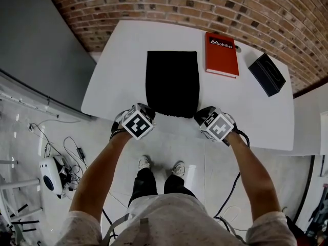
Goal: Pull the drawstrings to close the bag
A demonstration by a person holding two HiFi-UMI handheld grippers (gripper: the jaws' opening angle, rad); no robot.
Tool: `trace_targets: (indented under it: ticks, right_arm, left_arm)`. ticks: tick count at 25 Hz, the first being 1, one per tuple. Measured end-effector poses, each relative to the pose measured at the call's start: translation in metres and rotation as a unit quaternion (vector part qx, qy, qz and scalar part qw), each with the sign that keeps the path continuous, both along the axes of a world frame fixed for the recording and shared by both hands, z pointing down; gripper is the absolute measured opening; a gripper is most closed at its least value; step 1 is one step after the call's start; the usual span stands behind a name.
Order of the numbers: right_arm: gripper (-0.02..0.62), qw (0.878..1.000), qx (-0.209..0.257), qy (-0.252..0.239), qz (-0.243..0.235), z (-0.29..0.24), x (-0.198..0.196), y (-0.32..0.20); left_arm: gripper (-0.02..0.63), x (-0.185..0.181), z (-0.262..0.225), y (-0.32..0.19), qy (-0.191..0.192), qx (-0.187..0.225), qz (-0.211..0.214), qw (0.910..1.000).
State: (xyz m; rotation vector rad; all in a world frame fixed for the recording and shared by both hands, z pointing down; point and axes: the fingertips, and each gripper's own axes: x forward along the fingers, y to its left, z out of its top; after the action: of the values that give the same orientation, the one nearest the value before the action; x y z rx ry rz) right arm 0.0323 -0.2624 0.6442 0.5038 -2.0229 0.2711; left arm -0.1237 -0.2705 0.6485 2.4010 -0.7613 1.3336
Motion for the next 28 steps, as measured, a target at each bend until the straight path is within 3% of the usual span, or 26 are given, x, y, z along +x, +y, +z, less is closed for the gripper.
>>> trace_targets:
  ticks: [12, 28]
  right_arm:
    - [0.02, 0.995, 0.064, -0.046, 0.059, -0.046, 0.004, -0.02]
    - [0.018, 0.975, 0.165, -0.098, 0.113, -0.137, 0.005, -0.057]
  left_arm:
    - [0.009, -0.004, -0.045, -0.019, 0.01, 0.07, -0.023, 0.9972]
    - [0.009, -0.008, -0.141, -0.056, 0.026, 0.182, -0.043, 0.9821]
